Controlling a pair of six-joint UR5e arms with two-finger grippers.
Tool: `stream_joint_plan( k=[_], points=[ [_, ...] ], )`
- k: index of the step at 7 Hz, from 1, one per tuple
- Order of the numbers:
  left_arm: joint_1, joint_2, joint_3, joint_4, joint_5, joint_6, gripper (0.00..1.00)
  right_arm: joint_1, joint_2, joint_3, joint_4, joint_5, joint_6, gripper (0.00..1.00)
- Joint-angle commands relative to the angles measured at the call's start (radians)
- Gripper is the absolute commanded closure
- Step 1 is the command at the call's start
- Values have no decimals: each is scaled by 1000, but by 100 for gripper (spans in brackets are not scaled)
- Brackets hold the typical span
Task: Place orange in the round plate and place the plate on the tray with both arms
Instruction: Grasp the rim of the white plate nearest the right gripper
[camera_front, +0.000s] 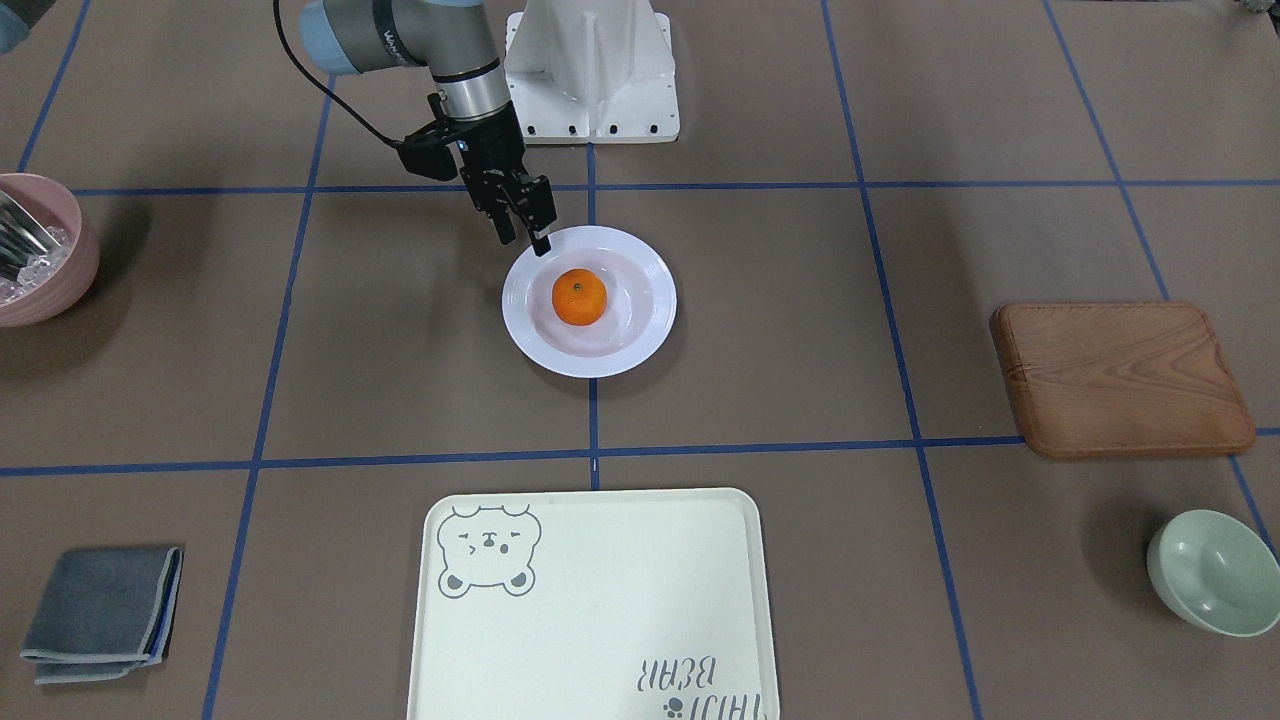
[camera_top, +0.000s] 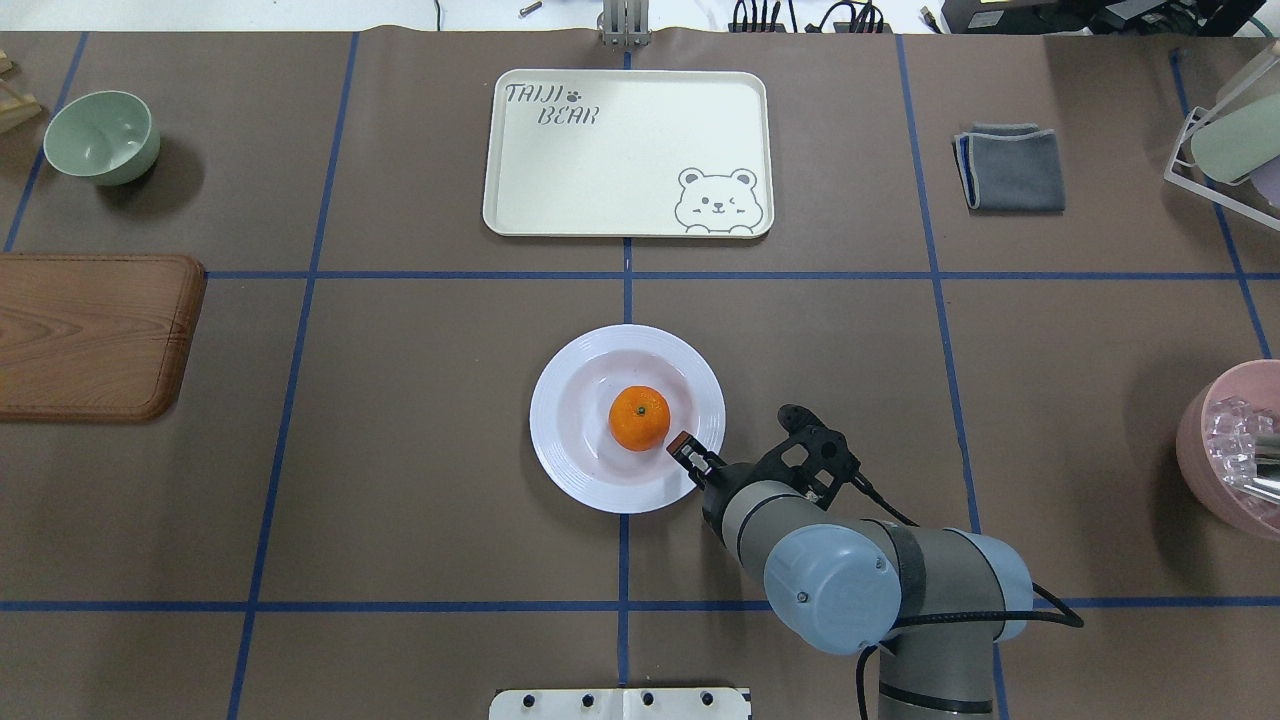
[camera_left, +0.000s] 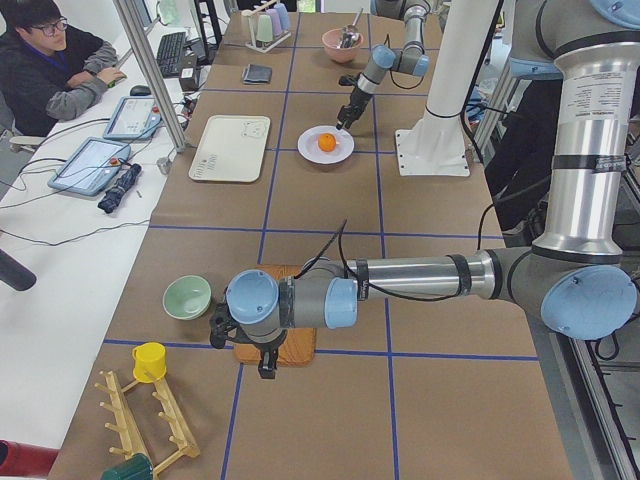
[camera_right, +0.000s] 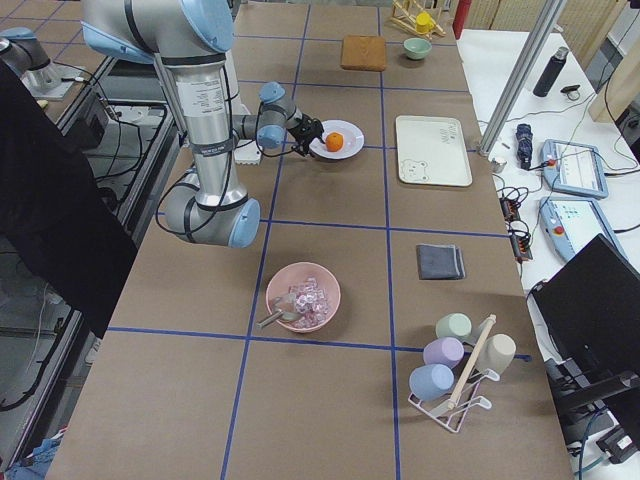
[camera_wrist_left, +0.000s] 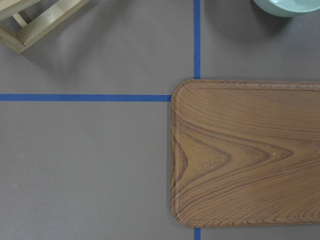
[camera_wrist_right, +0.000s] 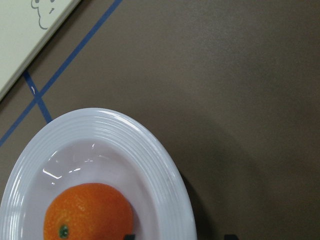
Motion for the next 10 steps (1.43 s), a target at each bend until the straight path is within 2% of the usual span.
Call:
stream_joint_plan(
  k=[1,2,4,8,9,10],
  points=[
    [0,0,-1,0,0,0,1,5,3,-19,2,-3,0,40],
    [2,0,-3,0,0,0,1,11,19,-19,4,-3,2,51],
    [2,0,-3,0,0,0,1,16,49,-72,10,-3,5,54],
    [2,0,-1,0,0,0,1,16,52,-88,10,-3,2,57],
    [2,-2,0,0,0,0,1,16,52,-99,10,-3,0,64],
    [2,-2,0,0,-2,0,1,14,53,-99,9,-3,-6,91]
  ],
)
